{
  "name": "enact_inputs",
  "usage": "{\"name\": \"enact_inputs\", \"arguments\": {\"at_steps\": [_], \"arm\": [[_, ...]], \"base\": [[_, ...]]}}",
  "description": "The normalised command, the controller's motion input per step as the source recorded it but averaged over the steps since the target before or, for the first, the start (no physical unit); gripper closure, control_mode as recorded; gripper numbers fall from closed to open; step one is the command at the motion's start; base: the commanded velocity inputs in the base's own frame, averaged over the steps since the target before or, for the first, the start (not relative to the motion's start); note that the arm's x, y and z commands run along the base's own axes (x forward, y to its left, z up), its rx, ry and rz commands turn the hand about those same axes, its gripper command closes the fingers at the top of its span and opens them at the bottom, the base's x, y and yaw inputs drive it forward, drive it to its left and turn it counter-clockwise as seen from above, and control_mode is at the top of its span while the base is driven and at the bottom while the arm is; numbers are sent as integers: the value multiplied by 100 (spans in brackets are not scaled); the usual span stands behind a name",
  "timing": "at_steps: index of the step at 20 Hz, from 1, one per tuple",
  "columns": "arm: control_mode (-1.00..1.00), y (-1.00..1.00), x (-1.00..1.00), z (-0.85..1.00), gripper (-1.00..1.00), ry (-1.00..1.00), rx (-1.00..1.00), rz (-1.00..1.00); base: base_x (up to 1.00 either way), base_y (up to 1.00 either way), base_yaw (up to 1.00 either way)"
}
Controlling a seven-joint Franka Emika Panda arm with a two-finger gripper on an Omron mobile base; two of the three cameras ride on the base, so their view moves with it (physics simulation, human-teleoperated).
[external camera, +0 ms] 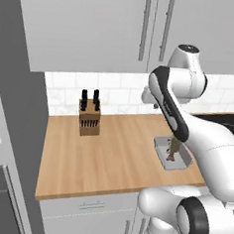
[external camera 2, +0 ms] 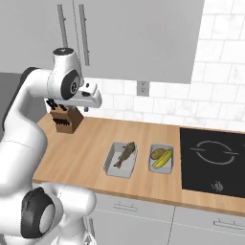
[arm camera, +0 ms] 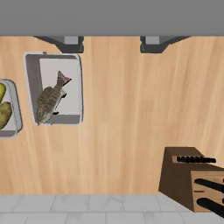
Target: Take the meat container that has the fish and place it on the second highest rack of the freezer. Then take the vegetable container that has the cucumber and potato and place it on the highest rack of the freezer.
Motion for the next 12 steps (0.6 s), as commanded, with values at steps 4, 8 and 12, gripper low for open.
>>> {"name": "enact_inputs", "arguments": {"at_steps": [4,8,12], "arm": [[-100,-5,-27,-11,-100,0,0,-2],[-100,-12,-60,-51,-100,-1,0,-41],[-100,-19,-55,-53,-100,-6,1,-52]], "base": [[0,0,0],[0,0,0],[0,0,0]]}}
